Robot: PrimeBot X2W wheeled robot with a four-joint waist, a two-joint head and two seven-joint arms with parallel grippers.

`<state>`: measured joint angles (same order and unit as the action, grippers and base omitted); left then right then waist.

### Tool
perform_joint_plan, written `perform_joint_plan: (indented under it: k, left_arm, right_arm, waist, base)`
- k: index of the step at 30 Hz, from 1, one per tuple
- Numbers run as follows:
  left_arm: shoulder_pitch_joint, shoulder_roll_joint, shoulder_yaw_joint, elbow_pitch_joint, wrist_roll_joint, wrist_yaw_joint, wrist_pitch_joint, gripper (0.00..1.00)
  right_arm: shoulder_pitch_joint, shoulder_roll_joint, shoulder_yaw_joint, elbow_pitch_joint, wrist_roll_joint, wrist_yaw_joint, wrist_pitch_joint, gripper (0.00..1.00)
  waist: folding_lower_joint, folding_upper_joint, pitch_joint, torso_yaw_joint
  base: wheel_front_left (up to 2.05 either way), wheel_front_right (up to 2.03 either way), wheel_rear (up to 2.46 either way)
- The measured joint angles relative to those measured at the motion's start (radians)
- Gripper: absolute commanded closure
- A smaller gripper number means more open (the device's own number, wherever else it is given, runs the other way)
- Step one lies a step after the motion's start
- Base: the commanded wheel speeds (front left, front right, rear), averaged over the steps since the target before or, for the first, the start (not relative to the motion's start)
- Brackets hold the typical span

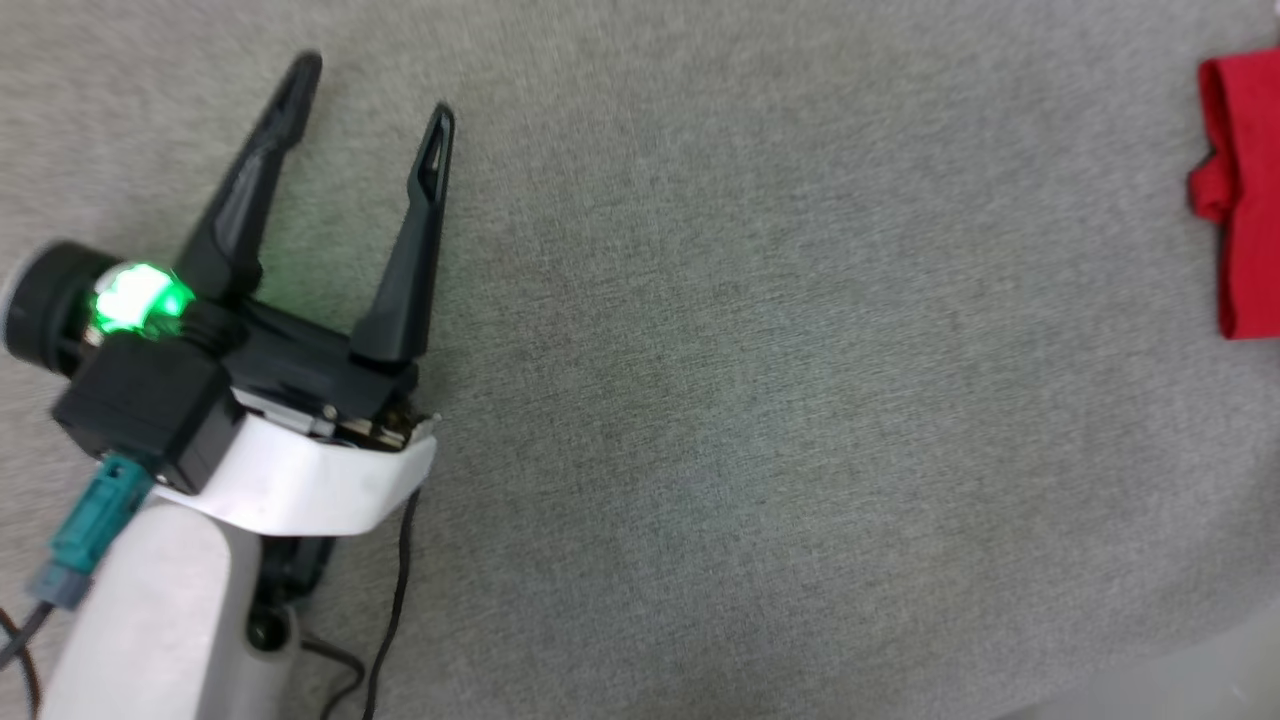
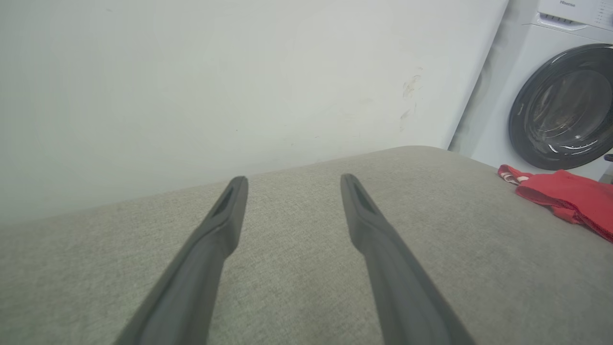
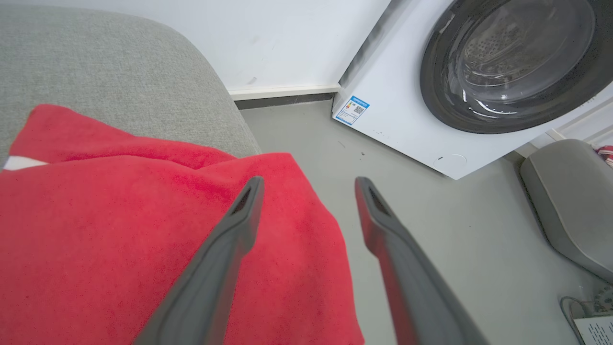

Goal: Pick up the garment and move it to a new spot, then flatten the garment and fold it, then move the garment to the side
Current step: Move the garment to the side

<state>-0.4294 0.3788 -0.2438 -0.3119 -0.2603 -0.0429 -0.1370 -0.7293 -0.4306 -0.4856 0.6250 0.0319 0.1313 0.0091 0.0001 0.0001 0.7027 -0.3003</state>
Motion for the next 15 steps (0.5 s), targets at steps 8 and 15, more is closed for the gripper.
perform_joint_plan:
  k: [8, 15]
  left_arm:
    - [0.117, -0.056, -0.004, 0.107, -0.048, 0.039, -0.053, 0.00]
    - [0.212, -0.100, 0.005, 0.206, -0.094, 0.074, -0.078, 0.00]
  right_arm:
    - [0.168, -0.019, 0.130, -0.038, 0.063, 0.000, -0.111, 0.00]
    - [0.319, 0.068, 0.277, -0.141, 0.123, 0.000, -0.106, 0.00]
  waist:
    - [-0.0001, 0.0000, -0.161, 0.043]
    - [-0.0002, 0.0000, -0.316, 0.121]
  base:
    - [0.00, 0.00, 0.00]
    - [0.00, 0.00, 0.00]
